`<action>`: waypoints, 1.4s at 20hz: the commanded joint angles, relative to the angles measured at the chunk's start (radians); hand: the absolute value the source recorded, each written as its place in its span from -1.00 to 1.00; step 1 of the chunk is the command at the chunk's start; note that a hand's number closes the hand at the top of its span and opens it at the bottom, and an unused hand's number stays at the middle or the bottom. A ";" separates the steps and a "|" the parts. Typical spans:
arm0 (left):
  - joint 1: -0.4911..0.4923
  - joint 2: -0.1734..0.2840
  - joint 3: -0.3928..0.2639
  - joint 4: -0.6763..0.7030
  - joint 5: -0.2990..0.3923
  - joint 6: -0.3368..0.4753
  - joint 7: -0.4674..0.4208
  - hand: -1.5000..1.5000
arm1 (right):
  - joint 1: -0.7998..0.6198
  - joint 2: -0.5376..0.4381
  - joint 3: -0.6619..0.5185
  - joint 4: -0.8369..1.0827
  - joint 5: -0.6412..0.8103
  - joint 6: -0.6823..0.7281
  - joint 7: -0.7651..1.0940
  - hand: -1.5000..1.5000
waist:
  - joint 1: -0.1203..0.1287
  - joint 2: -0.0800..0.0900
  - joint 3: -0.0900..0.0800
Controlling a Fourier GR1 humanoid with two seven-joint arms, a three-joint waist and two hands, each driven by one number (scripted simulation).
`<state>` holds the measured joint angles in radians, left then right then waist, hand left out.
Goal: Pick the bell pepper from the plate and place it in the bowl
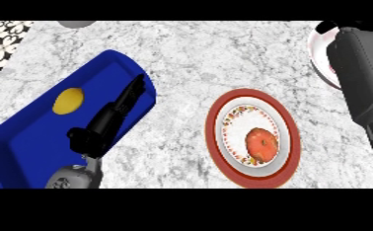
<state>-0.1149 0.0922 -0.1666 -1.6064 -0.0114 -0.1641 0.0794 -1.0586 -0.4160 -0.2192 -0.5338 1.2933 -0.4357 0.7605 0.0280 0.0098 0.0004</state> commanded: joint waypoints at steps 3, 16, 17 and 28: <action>-0.015 -0.016 -0.003 0.011 -0.008 0.000 -0.009 0.00 | 0.018 -0.089 -0.001 0.129 0.060 -0.121 -0.024 1.00 | 0.000 0.002 0.000; -0.029 0.004 0.027 -0.001 0.028 -0.034 0.017 0.00 | 0.082 -0.201 -0.287 0.300 -0.287 0.093 -0.416 -1.00 | 0.014 0.009 0.004; -0.073 -0.020 0.016 0.044 -0.008 -0.005 0.004 0.00 | 0.073 -0.206 -0.285 0.299 -0.288 0.098 -0.450 -1.00 | 0.010 0.011 0.003; 0.008 -0.005 0.015 -0.013 0.003 -0.023 0.002 0.00 | 0.103 -0.280 -0.436 0.204 -0.430 -0.188 -0.520 -1.00 | 0.003 0.000 0.003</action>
<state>-0.1403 0.0869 -0.1429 -1.5854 -0.0082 -0.1869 0.0747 -0.9666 -0.6528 -0.5901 -0.2974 0.9239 -0.5475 0.2592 0.0350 0.0148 0.0032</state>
